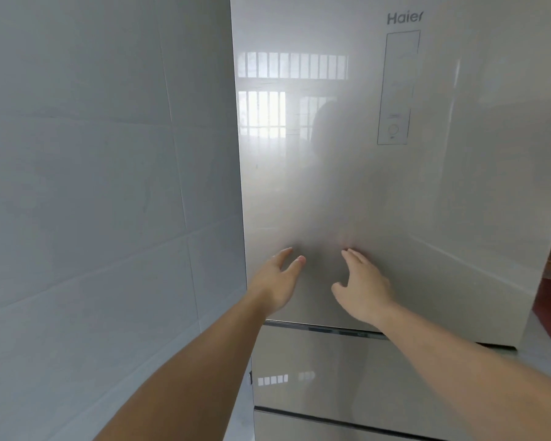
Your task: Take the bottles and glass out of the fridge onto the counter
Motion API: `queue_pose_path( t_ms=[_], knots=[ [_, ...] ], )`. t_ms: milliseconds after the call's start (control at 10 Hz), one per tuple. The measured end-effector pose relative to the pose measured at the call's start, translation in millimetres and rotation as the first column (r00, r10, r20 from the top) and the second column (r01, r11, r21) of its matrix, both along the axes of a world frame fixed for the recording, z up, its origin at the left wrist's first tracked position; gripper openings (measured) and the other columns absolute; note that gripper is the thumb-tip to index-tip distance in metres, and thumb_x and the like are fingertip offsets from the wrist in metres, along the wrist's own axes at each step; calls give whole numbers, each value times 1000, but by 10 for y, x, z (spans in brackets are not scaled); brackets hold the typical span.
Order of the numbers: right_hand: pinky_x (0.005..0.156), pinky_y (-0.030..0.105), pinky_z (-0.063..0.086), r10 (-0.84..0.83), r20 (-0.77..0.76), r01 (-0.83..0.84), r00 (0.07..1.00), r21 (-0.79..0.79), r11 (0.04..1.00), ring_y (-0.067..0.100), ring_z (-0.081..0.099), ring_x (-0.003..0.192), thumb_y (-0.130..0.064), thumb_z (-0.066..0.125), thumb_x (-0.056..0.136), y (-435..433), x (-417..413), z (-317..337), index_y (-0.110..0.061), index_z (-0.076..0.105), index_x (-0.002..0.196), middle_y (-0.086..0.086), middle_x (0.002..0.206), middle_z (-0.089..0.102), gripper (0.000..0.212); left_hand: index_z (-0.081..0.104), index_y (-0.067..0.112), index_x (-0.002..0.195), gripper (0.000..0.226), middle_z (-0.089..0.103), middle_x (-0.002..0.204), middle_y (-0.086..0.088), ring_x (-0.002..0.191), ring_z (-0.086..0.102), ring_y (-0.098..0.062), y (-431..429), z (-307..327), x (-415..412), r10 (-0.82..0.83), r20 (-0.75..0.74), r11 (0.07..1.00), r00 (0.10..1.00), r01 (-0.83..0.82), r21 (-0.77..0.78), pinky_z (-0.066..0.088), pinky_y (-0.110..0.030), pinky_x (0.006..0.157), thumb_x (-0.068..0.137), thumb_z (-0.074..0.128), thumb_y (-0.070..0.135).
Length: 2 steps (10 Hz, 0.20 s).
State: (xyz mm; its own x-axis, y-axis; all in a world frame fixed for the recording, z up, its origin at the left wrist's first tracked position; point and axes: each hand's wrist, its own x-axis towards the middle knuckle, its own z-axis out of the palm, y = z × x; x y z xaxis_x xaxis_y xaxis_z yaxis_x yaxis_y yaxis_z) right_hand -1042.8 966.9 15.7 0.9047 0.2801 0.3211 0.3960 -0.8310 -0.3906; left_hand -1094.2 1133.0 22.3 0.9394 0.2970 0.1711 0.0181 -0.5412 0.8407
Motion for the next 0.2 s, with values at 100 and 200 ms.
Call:
queue_pose_path(
  t_ms=[100,200],
  knots=[
    [114,40,28,1,-24,3,1000,162,987,16,24,145,-30,52,89,-115,-76,79,-15,28,150,-3,159,23,67,35,33,146,55,35,153,5,141,32,-17,-85,77,-91,-21,31,1000,999,21,-7,25,-35,115,95,43,52],
    [112,33,30,-32,-20,36,999,284,958,20,33,141,-30,53,91,-218,-215,223,-12,32,148,2,155,32,63,35,34,146,55,36,153,5,140,33,-17,-177,187,-203,-16,80,999,997,19,-27,26,-33,113,95,43,52]
  ],
)
